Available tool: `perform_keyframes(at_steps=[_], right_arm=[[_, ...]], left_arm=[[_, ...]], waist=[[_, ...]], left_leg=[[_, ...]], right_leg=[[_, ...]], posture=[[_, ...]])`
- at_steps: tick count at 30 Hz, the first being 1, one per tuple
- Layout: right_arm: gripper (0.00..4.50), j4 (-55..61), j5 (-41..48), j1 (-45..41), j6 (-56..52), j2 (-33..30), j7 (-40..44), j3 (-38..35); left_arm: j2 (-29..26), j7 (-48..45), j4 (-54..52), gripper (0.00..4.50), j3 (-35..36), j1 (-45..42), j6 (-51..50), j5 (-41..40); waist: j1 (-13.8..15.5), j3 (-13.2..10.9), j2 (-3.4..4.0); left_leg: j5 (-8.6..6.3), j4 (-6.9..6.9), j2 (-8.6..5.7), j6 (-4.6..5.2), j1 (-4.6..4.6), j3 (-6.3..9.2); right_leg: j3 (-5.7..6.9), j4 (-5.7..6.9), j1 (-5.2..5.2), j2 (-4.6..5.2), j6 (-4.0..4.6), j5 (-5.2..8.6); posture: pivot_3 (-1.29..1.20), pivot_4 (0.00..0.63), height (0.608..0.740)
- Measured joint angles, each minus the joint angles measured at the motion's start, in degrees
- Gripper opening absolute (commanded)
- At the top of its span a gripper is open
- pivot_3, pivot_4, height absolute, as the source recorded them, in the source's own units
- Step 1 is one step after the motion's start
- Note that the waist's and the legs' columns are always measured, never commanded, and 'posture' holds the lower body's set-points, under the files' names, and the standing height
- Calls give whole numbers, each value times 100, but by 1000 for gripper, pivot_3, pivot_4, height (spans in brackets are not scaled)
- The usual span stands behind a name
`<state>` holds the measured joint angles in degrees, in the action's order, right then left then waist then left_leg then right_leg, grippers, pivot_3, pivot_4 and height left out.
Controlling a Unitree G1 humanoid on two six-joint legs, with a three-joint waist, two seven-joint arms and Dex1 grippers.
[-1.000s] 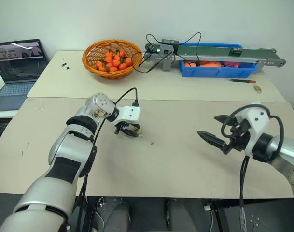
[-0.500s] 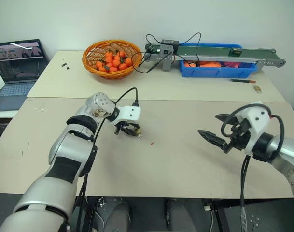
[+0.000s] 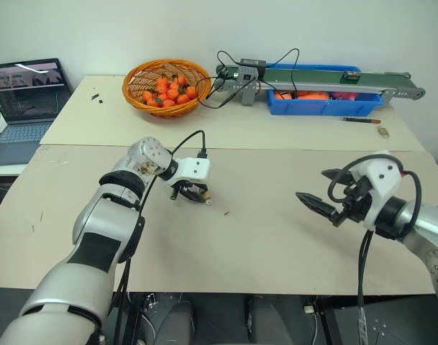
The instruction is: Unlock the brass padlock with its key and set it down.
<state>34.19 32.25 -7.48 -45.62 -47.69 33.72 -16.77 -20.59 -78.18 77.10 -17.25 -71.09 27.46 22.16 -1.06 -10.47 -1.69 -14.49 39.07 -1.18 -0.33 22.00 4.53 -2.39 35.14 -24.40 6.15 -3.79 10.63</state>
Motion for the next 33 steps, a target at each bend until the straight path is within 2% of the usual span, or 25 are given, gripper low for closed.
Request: perform_keyframes(at_steps=[13,24,29,33], right_arm=[[4500,-3,-4,0,13,12,-3,23],[4500,-149,-59,-85,124,19,9,178],[4500,-163,-68,-85,156,60,4,228],[4500,-163,-142,-81,174,127,-2,262]], left_arm=[[0,-113,9,1270,96,-8,-150,-73],[0,-451,-1,1270,773,-137,-937,-739],[-2,-170,-245,1270,595,-88,-1192,-626],[19,248,-681,1270,348,324,-1818,-439]], waist=[[-6,0,0],[7,0,0],[3,0,0],[1,0,0]], left_leg=[[0,0,0,0,1,0],[0,2,-1,0,5,1],[0,1,-1,0,3,1],[0,2,0,0,2,1]], right_leg=[[0,0,-1,0,0,0],[1,-1,-2,0,2,-2],[0,-1,-1,0,3,-3],[0,4,-1,0,3,-3]], posture=[[0,150,717],[0,150,717],[0,150,717],[0,150,717]])
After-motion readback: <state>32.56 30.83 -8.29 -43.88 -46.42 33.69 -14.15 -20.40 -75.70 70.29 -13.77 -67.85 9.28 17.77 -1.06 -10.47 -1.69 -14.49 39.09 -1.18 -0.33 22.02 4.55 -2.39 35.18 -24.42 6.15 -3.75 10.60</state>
